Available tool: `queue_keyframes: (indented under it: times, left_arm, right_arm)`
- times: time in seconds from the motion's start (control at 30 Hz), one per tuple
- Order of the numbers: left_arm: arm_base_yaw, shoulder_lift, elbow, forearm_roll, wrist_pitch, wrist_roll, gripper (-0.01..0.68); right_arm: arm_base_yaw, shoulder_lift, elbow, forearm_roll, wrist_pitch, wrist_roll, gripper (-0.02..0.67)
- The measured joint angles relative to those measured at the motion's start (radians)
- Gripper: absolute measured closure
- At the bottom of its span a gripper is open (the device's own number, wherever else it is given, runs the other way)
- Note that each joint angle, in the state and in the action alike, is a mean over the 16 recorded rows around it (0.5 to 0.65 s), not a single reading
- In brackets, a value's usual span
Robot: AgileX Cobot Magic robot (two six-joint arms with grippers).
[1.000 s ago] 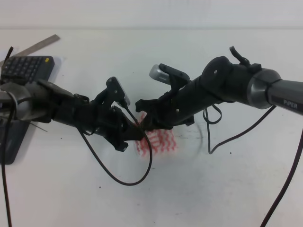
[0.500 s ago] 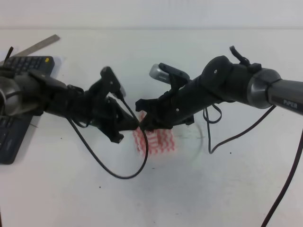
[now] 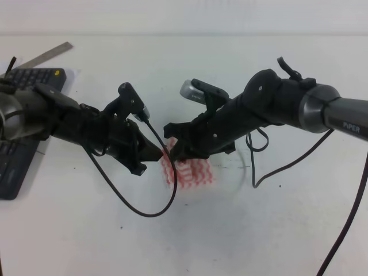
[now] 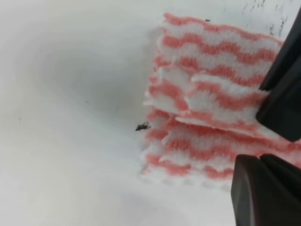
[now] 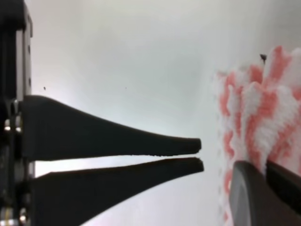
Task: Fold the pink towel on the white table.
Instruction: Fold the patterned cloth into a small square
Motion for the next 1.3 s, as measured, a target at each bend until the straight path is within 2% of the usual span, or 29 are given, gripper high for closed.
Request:
queue_keyframes:
  times: [0.23, 0.63, 0.8, 1.1, 1.3]
  left_arm:
    - [0.000, 0.001, 0.000, 0.001, -0.005, -0.007, 0.675]
    - [0.000, 0.000, 0.000, 0.007, -0.013, -0.013, 0.675]
    - [0.000, 0.000, 0.000, 0.013, -0.014, -0.018, 0.676]
    - [0.000, 0.000, 0.000, 0.023, -0.021, -0.030, 0.675]
    - [0.000, 0.001, 0.000, 0.029, -0.035, -0.042, 0.676]
  right_arm:
    - [0.000, 0.000, 0.000, -0.002, 0.003, -0.002, 0.640]
    - [0.000, 0.001, 0.000, 0.005, 0.014, -0.002, 0.487]
    - [0.000, 0.000, 0.000, 0.009, 0.018, -0.002, 0.446]
    - [-0.001, 0.000, 0.000, 0.002, 0.042, -0.002, 0.446]
    - [-0.002, 0.001, 0.000, -0.019, 0.079, -0.002, 0.485]
